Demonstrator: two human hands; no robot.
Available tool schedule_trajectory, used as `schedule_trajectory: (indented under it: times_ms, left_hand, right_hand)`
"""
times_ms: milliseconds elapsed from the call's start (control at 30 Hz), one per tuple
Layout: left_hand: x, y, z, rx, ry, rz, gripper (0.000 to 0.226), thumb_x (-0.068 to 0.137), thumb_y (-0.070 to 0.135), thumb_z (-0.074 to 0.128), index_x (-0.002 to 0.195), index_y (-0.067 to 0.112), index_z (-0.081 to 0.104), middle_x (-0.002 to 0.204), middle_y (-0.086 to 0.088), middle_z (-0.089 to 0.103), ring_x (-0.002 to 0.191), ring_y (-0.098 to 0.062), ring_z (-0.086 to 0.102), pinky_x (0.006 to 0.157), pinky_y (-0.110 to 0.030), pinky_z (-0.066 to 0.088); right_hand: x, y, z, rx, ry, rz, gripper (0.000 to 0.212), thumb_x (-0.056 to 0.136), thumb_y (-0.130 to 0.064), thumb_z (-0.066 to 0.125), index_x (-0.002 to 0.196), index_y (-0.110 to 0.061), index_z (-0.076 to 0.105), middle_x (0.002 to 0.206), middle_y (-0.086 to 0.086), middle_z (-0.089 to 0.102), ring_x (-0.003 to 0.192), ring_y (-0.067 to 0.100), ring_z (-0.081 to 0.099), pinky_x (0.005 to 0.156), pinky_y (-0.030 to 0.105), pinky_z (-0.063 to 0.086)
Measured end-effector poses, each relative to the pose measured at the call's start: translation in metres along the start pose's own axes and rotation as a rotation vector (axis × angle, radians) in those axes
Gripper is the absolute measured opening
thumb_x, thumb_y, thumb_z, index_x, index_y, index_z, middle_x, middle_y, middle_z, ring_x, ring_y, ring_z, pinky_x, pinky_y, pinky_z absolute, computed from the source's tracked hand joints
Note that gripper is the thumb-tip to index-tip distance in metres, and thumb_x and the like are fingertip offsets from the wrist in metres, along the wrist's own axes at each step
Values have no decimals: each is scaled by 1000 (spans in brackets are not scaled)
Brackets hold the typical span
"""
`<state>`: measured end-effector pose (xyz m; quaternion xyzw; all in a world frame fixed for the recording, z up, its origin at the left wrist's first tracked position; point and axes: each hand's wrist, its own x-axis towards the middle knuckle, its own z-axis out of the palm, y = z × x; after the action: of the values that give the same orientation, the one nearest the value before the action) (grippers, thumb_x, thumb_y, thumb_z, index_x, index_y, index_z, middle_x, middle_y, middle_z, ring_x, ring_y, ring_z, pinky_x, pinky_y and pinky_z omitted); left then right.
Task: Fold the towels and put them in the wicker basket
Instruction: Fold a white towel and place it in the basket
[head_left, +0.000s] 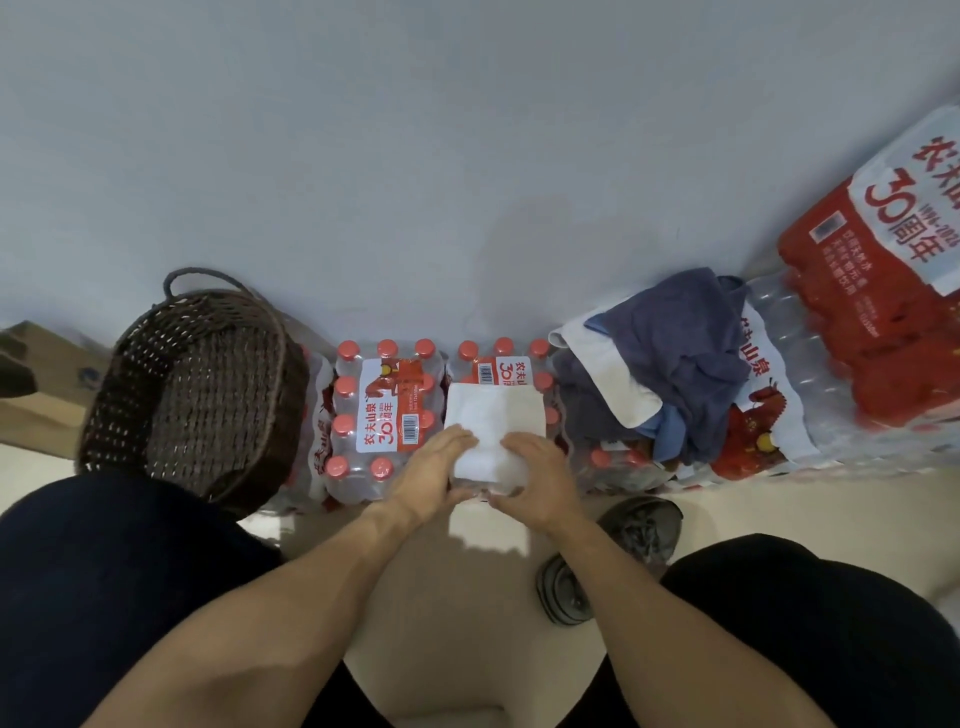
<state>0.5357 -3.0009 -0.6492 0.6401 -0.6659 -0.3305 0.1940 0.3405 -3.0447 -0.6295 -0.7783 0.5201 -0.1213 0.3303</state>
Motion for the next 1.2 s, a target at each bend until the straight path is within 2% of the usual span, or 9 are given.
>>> schedule_trajectory:
  times_ms: [267,400,500,567,633,700,833,1033,1200]
  left_hand:
    - [16,0,-10,6,87,-5,33,93,25,61,123,11,62,124,-5,61,116,-22,51,104,-36,39]
    - [24,6,-19,-87,57,-97,25,97,31,55,114,16,64,105,-1,65,97,-20,57,84,-34,46]
    - [25,5,-21,-258,122,-245,28,92,39,62,114,22,60,101,7,64,91,-13,61,74,-25,46]
    - [23,4,-22,-360,92,-288,43,79,44,76,115,27,58,105,12,64,94,-6,61,74,-18,48]
    - [24,2,-20,-339,60,-276,53,72,44,81,117,28,58,109,7,63,99,-9,61,82,-25,52]
    - [25,3,-18,-279,111,-288,44,80,41,75,117,23,59,107,3,63,97,-14,60,86,-33,54]
    - [24,8,-14,-265,135,-342,41,93,42,59,124,15,55,106,3,65,88,-10,57,69,-18,44]
    - [29,14,-11,-145,111,-426,46,98,45,49,124,8,48,113,-12,68,100,-30,64,81,-33,49]
    - [31,19,-14,-94,94,-458,53,97,45,50,137,11,40,117,-12,67,105,-31,64,88,-38,51]
  right_hand:
    - [7,6,-3,-178,-25,16,57,67,-28,76,121,-19,59,123,-1,54,114,21,44,94,29,37]
    - [21,5,-14,39,-17,128,38,75,-19,68,113,-14,62,111,5,62,104,25,56,84,32,45]
    - [27,5,-23,263,-33,257,43,78,-17,73,116,-19,56,112,1,64,100,21,63,86,37,54]
    - [28,7,-25,399,-42,312,41,82,-14,73,117,-21,54,113,-1,63,105,22,63,86,36,55]
    - [28,8,-25,442,-13,328,33,87,-16,70,117,-19,57,112,-1,64,108,22,63,87,33,54]
    - [27,8,-23,421,25,338,33,90,-23,68,121,-17,58,115,5,65,108,23,63,92,39,53]
    - [31,5,-20,266,50,376,46,95,-43,59,131,-16,51,120,13,57,105,26,58,94,39,50]
    - [36,-1,-7,71,12,465,49,101,-51,34,137,-17,35,127,15,55,114,33,53,95,43,48]
    - [42,-3,0,-20,-6,551,54,100,-57,28,135,-16,34,121,10,61,107,30,60,84,38,48]
